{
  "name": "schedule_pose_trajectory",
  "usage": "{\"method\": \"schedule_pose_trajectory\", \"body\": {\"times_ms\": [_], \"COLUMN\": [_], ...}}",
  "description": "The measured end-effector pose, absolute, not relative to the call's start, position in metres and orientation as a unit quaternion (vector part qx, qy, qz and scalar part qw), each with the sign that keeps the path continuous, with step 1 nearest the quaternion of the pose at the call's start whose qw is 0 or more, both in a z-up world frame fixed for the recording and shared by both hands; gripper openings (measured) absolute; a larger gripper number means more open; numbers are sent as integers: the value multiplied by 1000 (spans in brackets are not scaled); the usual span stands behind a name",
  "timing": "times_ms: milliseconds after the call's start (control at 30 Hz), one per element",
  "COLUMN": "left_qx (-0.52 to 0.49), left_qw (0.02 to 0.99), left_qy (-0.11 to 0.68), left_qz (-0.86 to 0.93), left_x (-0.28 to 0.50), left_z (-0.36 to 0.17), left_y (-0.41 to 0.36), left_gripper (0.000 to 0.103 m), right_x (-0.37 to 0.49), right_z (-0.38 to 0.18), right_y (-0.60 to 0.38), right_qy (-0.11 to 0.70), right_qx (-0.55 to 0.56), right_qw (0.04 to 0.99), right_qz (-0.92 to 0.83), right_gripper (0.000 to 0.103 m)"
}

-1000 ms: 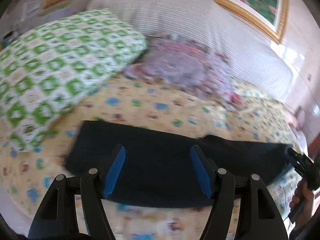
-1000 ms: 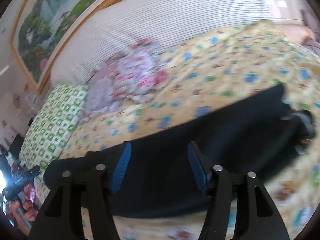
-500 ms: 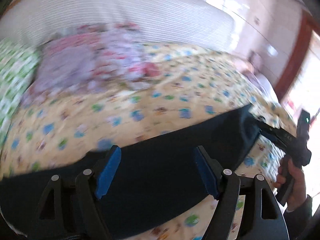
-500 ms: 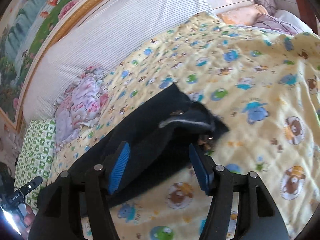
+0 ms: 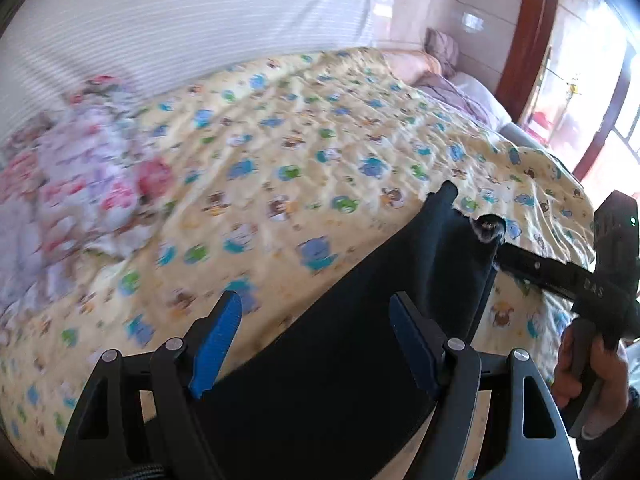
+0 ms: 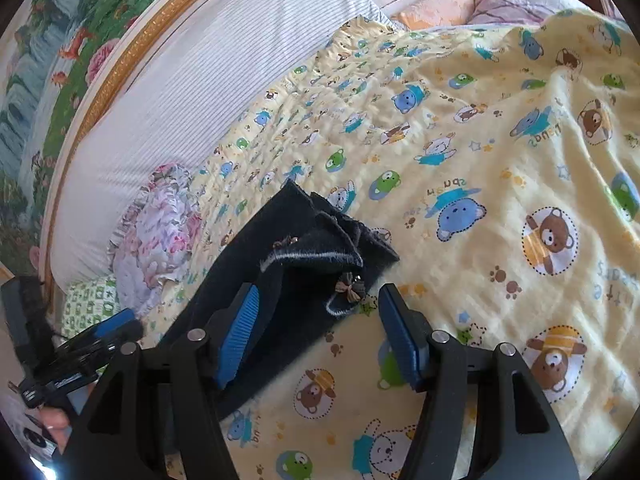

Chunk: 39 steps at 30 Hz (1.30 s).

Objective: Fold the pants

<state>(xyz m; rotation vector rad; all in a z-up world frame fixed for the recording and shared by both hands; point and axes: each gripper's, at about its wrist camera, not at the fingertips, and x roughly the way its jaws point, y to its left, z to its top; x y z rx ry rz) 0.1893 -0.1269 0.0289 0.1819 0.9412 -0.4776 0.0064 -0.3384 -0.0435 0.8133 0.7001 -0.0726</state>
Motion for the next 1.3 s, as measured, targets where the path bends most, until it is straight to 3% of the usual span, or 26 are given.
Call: {"method": "schedule_pose_trajectory", "body": {"times_ms": [367, 400, 433, 500, 533, 700, 867, 933, 1300], "left_qx": [117, 121, 126, 132, 134, 135, 107, 110, 33], "left_qw": [814, 809, 804, 799, 796, 762, 743, 747, 780], "left_qy": [495, 498, 502, 504, 505, 529, 532, 519, 470], "left_qz": [-281, -287, -293, -300, -305, -348, -393, -401, -411], "left_x": [236, 238, 241, 244, 246, 257, 256, 249, 230], "left_z": [-5, -8, -12, -15, -17, -33, -31, -28, 17], "left_y": [-195, -201, -208, -217, -222, -247, -250, -250, -207], "left_gripper": [77, 77, 77, 75, 74, 57, 18, 12, 9], "right_x": [28, 30, 30, 30, 26, 15, 11, 11, 8], "right_z": [-50, -51, -52, -56, -60, -62, -61, -60, -22], "right_y": [-346, -347, -347, -350, -356, -362, -362, -361, -345], "right_qy": [331, 331, 330, 330, 321, 299, 278, 275, 237], "right_qx": [412, 412, 407, 408, 426, 440, 450, 451, 433], "right_qw": [849, 849, 851, 851, 846, 846, 847, 848, 865], "right_qz": [-28, -27, -27, -16, -1, 25, 43, 47, 90], "right_gripper": [65, 58, 39, 24, 21, 20, 20, 20, 19]}}
